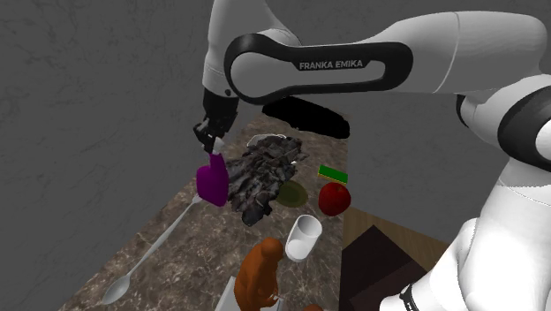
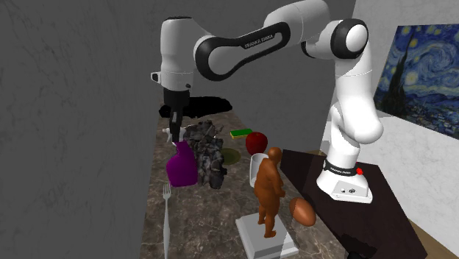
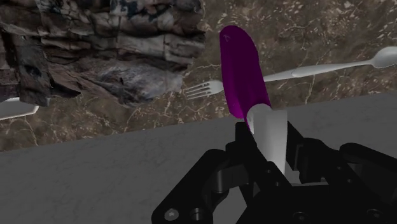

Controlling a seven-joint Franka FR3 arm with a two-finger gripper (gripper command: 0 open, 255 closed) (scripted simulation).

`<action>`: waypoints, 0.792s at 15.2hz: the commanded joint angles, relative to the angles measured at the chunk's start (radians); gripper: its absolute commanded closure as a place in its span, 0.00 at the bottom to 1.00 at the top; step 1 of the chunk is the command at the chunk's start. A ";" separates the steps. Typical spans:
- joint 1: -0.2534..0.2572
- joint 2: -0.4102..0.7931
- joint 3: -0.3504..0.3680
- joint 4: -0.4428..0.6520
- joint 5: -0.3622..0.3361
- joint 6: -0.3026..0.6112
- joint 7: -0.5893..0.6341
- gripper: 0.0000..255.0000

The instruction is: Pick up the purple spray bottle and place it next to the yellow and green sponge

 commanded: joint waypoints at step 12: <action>-0.139 -0.167 -0.064 -0.164 0.091 0.016 -0.221 1.00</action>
